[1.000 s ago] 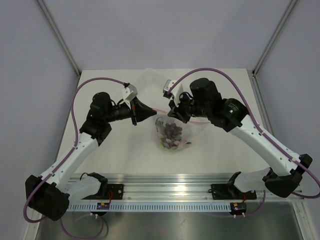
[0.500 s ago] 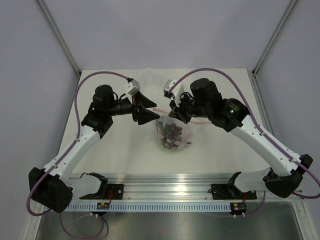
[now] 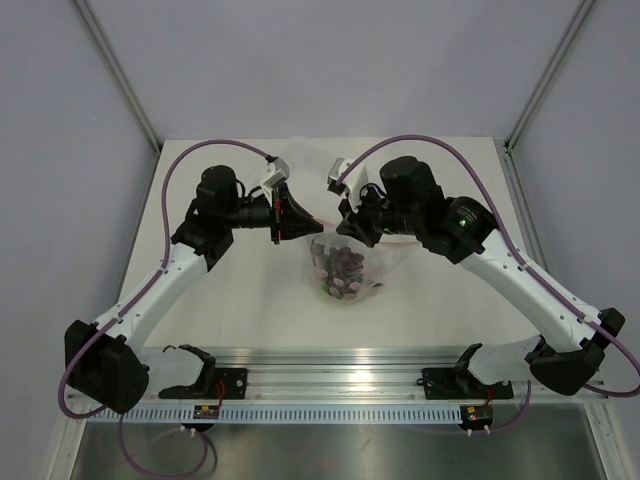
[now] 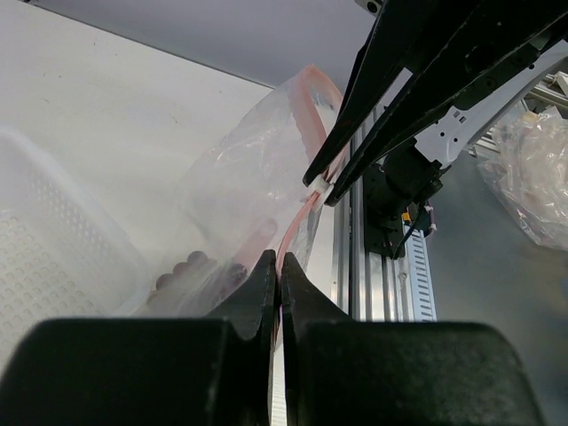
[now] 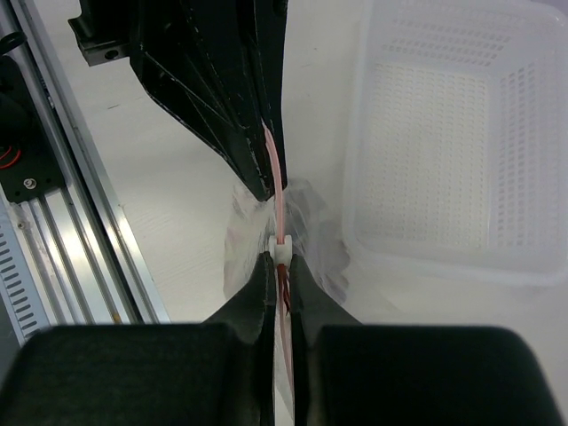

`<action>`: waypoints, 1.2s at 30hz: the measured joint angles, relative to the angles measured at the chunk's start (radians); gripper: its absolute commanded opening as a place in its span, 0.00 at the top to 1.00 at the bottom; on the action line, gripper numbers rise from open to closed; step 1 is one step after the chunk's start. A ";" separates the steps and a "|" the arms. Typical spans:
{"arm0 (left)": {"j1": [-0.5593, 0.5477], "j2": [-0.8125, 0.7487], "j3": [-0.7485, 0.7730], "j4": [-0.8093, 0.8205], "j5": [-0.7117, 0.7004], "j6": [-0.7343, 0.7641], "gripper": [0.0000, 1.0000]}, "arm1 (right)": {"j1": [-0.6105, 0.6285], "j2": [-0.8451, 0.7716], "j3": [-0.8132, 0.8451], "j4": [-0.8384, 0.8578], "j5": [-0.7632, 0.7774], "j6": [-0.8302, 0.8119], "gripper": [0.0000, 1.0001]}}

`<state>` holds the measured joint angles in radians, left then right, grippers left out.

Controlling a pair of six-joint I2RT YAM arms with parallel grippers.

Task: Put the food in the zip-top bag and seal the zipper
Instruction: Zip the zipper food storage bag at the center of the board.

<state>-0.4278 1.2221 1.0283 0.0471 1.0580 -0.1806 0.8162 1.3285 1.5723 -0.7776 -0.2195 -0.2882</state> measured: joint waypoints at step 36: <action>0.173 -0.187 -0.139 -0.024 -0.282 -0.035 1.00 | -0.066 -0.175 -0.188 -0.029 0.061 0.035 1.00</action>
<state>-0.2550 1.0348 0.8890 0.0231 0.7757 -0.2153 0.7498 1.1530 1.3838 -0.8066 -0.1581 -0.2531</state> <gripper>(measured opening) 0.012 0.066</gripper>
